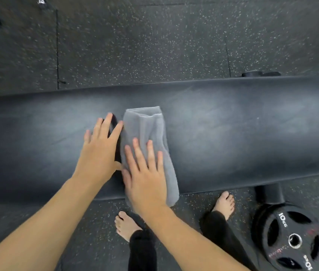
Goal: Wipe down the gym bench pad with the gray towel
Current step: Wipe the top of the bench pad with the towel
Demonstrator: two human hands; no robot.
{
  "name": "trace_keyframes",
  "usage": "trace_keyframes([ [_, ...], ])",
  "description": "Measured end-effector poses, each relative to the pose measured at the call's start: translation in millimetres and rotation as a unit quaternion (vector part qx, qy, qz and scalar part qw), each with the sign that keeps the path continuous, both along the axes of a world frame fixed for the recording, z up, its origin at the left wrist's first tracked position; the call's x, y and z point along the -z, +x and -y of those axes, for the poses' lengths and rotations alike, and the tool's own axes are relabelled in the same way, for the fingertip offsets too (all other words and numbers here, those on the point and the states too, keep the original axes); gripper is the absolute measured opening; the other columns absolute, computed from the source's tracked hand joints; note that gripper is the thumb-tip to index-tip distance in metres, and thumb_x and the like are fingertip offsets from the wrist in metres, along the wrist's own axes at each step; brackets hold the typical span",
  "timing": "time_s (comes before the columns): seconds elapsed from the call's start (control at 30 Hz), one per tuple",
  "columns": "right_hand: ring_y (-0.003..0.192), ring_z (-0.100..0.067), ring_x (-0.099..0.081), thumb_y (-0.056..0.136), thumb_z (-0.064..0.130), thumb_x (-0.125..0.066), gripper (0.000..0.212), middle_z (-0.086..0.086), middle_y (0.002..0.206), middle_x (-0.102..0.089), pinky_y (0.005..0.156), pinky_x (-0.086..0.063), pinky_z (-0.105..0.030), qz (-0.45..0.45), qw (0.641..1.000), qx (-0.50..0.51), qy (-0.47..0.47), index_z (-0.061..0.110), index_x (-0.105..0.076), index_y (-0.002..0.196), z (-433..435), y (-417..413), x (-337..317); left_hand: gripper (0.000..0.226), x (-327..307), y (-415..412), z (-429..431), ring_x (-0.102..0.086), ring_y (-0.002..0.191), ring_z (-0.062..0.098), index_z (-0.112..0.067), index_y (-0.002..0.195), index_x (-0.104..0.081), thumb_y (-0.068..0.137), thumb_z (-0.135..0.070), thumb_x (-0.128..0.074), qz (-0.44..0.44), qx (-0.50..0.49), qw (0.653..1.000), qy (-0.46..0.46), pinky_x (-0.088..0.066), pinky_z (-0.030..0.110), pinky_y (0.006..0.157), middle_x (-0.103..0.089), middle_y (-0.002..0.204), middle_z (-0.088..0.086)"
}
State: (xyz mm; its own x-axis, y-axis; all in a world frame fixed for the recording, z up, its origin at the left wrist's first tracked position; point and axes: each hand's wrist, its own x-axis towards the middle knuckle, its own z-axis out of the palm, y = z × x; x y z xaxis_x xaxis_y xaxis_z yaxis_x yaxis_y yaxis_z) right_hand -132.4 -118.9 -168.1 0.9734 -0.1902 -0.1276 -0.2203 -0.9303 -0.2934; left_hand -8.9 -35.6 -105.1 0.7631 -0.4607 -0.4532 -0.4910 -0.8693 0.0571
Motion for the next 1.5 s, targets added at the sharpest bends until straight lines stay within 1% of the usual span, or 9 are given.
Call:
trace_keyframes([
  [0.2, 0.157, -0.027, -0.015, 0.105, 0.043, -0.039, 0.056, 0.007, 0.168, -0.024, 0.124, -0.017, -0.051, 0.017, 0.995, -0.101, -0.008, 0.029, -0.032, 0.158, 27, 21, -2, 0.141, -2, 23, -74, 0.001, 0.151, 0.036, -0.019, 0.157, -0.008, 0.048, -0.051, -0.092, -0.026, -0.051, 0.996, 0.063, -0.016, 0.058, 0.119, 0.006, 0.166, 0.01],
  [0.3, 0.158, -0.026, -0.011, 0.106, 0.045, -0.032, 0.055, 0.008, 0.169, -0.021, 0.124, -0.017, -0.053, 0.006, 0.998, 0.034, -0.046, 0.03, -0.03, 0.159, 116, 29, -2, 0.158, 7, 26, -81, 0.019, 0.149, 0.037, -0.021, 0.153, 0.02, 0.043, -0.072, -0.082, -0.073, -0.038, 0.994, 0.078, -0.005, 0.061, 0.118, 0.028, 0.161, 0.01],
  [0.47, 0.157, -0.034, -0.011, 0.102, 0.048, -0.019, 0.064, 0.001, 0.169, -0.02, 0.123, -0.015, -0.057, -0.023, 0.986, 0.157, -0.055, 0.024, -0.027, 0.16, 186, 65, -5, 0.167, 26, 27, -74, 0.037, 0.14, 0.043, -0.025, 0.138, 0.045, 0.04, -0.07, -0.083, -0.1, -0.067, 0.992, 0.037, 0.008, 0.066, 0.113, 0.047, 0.15, 0.013],
  [0.7, 0.155, -0.036, -0.017, 0.103, 0.04, -0.027, 0.06, -0.003, 0.168, -0.024, 0.123, -0.019, -0.056, 0.019, 0.996, 0.085, -0.031, 0.019, -0.032, 0.159, 48, 112, 1, 0.159, 24, 28, -91, 0.025, 0.148, 0.037, -0.028, 0.149, 0.028, 0.041, -0.076, -0.078, -0.073, -0.033, 0.996, -0.027, 0.009, 0.059, 0.117, 0.034, 0.159, 0.007],
  [0.8, 0.157, -0.033, -0.012, 0.105, 0.039, -0.029, 0.058, -0.003, 0.169, -0.022, 0.125, -0.014, -0.052, 0.03, 0.999, -0.035, 0.003, 0.018, -0.033, 0.158, -63, 131, 3, 0.121, 10, 38, -111, -0.018, 0.15, 0.028, -0.019, 0.156, -0.01, 0.063, -0.041, -0.085, -0.046, -0.068, 0.99, -0.114, -0.02, 0.046, 0.12, -0.013, 0.165, 0.004],
  [0.9, 0.158, -0.031, -0.008, 0.105, 0.041, -0.036, 0.058, 0.0, 0.17, -0.017, 0.125, -0.014, -0.05, 0.017, 0.993, -0.114, 0.016, 0.02, -0.031, 0.159, -113, 134, 0, 0.076, -3, 50, -145, -0.053, 0.121, 0.027, -0.013, 0.138, -0.045, 0.068, -0.002, -0.074, 0.002, -0.116, 0.985, -0.13, -0.049, 0.041, 0.095, -0.051, 0.138, 0.005],
  [1.0, 0.157, -0.03, -0.015, 0.103, 0.042, -0.043, 0.056, 0.001, 0.169, -0.02, 0.124, -0.02, -0.049, 0.026, 0.988, -0.153, -0.006, 0.025, -0.038, 0.156, -72, 118, -2, 0.066, -14, 56, -171, -0.049, 0.117, 0.029, -0.015, 0.13, -0.053, 0.069, 0.0, -0.072, -0.022, -0.131, 0.988, -0.078, -0.049, 0.04, 0.087, -0.044, 0.139, 0.003],
  [1.23, 0.158, -0.032, -0.008, 0.104, 0.047, -0.032, 0.059, -0.002, 0.17, -0.016, 0.123, -0.022, -0.056, -0.03, 0.998, -0.01, -0.045, 0.024, -0.032, 0.159, 47, 13, -10, 0.062, -23, 51, -184, -0.048, 0.124, 0.024, -0.016, 0.138, -0.049, 0.079, -0.008, -0.067, -0.044, -0.111, 0.99, -0.079, -0.048, 0.038, 0.095, -0.036, 0.149, 0.0],
  [1.5, 0.155, -0.036, -0.018, 0.108, 0.039, -0.023, 0.056, -0.003, 0.168, -0.024, 0.122, -0.022, -0.051, -0.01, 0.997, 0.045, -0.056, 0.018, -0.032, 0.159, -101, 11, -3, 0.067, -12, 57, -223, -0.043, 0.128, 0.023, -0.019, 0.14, -0.045, 0.08, 0.005, -0.061, -0.015, -0.121, 0.989, -0.086, -0.045, 0.036, 0.09, -0.033, 0.15, -0.003],
])
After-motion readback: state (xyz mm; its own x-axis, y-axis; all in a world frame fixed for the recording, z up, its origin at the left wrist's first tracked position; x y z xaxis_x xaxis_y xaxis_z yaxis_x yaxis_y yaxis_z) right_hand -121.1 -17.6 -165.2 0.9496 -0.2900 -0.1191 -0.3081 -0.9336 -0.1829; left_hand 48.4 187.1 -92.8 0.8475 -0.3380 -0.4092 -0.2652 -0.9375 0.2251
